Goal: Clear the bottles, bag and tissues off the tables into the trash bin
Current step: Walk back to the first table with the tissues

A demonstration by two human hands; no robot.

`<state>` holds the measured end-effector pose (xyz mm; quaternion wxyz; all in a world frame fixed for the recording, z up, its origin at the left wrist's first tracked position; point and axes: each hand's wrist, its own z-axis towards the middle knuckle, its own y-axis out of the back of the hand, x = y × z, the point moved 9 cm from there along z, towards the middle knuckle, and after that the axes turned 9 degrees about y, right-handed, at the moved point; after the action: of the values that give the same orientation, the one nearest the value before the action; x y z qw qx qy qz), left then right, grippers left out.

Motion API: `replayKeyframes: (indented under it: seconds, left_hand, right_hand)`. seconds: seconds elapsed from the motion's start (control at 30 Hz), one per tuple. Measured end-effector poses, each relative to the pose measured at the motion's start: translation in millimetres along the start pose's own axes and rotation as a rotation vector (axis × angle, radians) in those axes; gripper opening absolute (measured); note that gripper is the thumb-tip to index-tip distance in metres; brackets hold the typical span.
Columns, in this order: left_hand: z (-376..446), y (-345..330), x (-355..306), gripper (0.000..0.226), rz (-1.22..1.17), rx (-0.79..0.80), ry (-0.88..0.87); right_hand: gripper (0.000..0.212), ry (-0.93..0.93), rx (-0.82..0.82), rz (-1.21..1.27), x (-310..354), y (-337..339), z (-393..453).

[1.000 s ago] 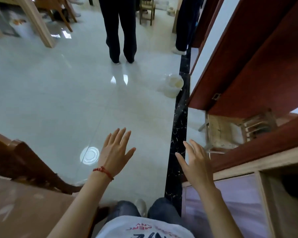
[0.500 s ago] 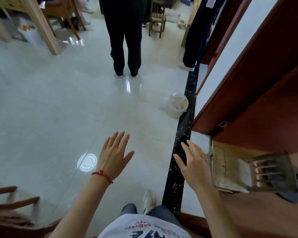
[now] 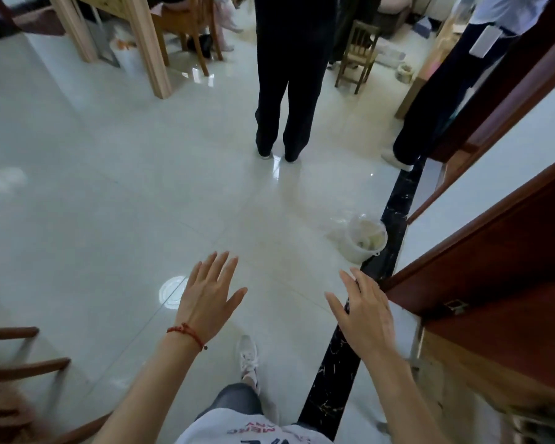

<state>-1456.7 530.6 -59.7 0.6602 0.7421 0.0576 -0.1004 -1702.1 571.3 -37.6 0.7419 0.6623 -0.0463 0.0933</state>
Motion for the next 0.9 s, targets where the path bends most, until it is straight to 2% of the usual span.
replayKeyframes:
  seconds: [0.2, 0.43, 0.6, 0.77, 0.9]
  left_hand:
    - [54, 17, 37, 0.073, -0.035, -0.032, 0.119]
    - [98, 38, 101, 0.075, -0.036, -0.053, 0.282]
    - [101, 58, 152, 0.072, -0.050, -0.098, 0.445]
    - [93, 66, 202, 0.070, -0.065, -0.141, 0.638]
    - [95, 74, 236, 0.073, -0.063, -0.165, 0.783]
  right_hand:
    - [0.072, 0.126, 0.041, 0.015, 27, -14, 87]
    - [0.056, 0.308, 0.025, 0.078, 81, -29, 182]
    - [0.056, 0.485, 0.072, 0.116, 139, -47, 231]
    - [0.069, 0.710, 0.107, 0.149, 210, -62, 274]
    - [0.070, 0.845, 0.135, 0.191, 255, -75, 314]
